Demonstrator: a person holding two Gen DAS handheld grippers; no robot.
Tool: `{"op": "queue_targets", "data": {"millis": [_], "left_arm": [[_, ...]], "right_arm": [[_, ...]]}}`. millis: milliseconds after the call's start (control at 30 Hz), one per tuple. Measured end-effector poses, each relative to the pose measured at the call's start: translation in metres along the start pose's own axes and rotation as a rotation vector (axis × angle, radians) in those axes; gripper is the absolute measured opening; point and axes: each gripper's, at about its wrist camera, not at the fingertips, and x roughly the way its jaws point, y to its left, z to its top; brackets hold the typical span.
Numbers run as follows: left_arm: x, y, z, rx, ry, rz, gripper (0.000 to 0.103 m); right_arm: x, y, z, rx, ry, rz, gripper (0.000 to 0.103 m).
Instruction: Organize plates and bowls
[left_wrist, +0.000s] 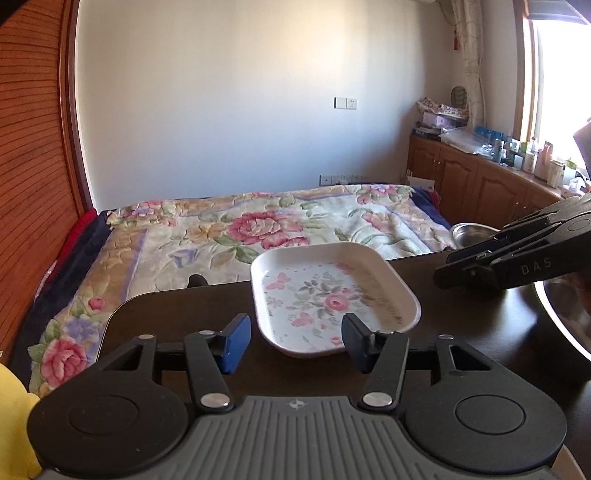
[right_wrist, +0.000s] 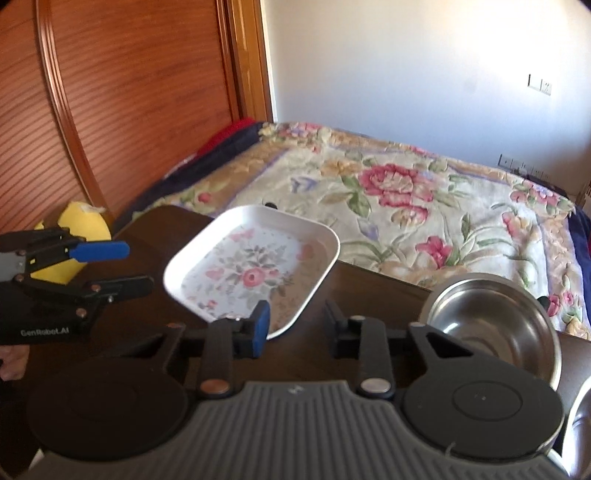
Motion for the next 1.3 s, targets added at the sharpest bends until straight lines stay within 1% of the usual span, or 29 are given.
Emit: {"op": "queue_targets", "data": {"millis": [200, 300, 500, 767, 867, 1033, 1167, 1300], "left_arm": [[0.027, 0.006, 0.007, 0.013, 0.030, 0.009, 0.045], [0.039, 0.009, 0.008, 0.014, 0.040, 0.016, 0.043], [0.054, 0.017, 0.012, 0.004, 0.053, 0.027, 0.040], [0.065, 0.024, 0.011, -0.034, 0.084, 0.010, 0.031], [0.067, 0.024, 0.010, -0.037, 0.089, 0.010, 0.028], [0.073, 0.028, 0.010, -0.053, 0.105, 0.013, 0.021], [0.077, 0.032, 0.009, -0.076, 0.103, 0.010, 0.020], [0.076, 0.031, 0.008, -0.076, 0.104, 0.002, 0.016]], "right_arm": [[0.022, -0.004, 0.011, 0.020, 0.070, -0.002, 0.031], [0.032, -0.005, 0.014, 0.015, 0.099, -0.012, 0.031], [0.043, -0.011, 0.020, 0.042, 0.126, -0.007, 0.030], [0.053, -0.010, 0.023, 0.026, 0.157, 0.006, 0.025], [0.055, -0.009, 0.023, 0.019, 0.167, 0.006, 0.019], [0.058, -0.008, 0.023, 0.017, 0.174, 0.005, 0.019], [0.062, -0.008, 0.023, 0.010, 0.183, 0.003, 0.019], [0.062, -0.007, 0.024, 0.001, 0.190, 0.007, 0.018]]}}
